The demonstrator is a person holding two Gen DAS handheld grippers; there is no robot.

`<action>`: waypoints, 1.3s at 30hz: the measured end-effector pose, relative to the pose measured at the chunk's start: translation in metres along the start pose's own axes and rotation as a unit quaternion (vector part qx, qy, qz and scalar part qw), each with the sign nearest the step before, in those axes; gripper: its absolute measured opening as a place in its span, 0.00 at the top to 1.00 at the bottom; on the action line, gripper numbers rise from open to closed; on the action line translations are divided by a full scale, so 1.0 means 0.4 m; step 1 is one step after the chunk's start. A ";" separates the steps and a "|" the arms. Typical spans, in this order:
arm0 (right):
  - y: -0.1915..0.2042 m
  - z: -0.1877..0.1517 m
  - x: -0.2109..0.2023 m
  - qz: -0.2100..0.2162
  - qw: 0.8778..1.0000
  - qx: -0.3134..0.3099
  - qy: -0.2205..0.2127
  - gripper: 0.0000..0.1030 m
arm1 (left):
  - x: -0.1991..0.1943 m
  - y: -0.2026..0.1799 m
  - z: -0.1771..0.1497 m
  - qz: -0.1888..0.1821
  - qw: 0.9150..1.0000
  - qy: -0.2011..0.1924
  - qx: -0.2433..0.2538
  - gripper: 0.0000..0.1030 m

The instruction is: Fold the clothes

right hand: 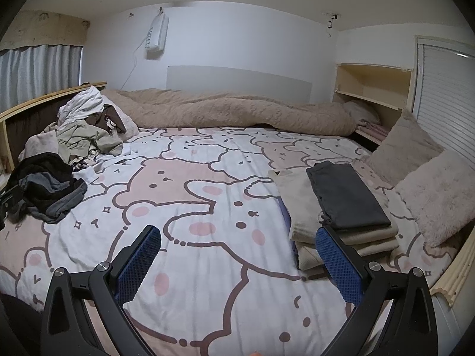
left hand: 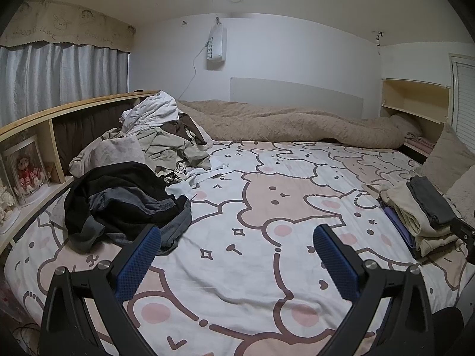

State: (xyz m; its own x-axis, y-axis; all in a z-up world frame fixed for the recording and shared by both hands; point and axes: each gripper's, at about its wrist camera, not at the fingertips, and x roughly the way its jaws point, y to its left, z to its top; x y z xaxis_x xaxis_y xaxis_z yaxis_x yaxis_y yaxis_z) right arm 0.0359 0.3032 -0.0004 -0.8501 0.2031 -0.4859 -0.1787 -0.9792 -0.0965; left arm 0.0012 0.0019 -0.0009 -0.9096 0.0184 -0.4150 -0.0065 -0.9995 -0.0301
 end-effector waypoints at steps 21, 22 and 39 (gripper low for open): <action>0.008 -0.005 0.006 -0.003 1.000 -0.006 0.006 0.00 | 0.009 -0.003 0.001 -0.003 1.000 0.006 0.000 0.00; 0.008 -0.005 0.007 -0.003 1.000 -0.006 0.006 0.00 | 0.009 -0.003 0.001 -0.003 1.000 0.006 0.001 0.00; 0.014 -0.005 0.012 -0.003 1.000 -0.015 0.012 0.00 | 0.016 0.000 0.000 -0.013 1.000 0.010 -0.002 0.00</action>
State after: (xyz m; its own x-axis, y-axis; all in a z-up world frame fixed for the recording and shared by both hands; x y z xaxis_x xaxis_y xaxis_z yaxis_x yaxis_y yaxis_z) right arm 0.0319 0.2986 -0.0048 -0.8373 0.2095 -0.5050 -0.1691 -0.9776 -0.1253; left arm -0.0046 0.0019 -0.0037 -0.9010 0.0450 -0.4316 -0.0282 -0.9986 -0.0453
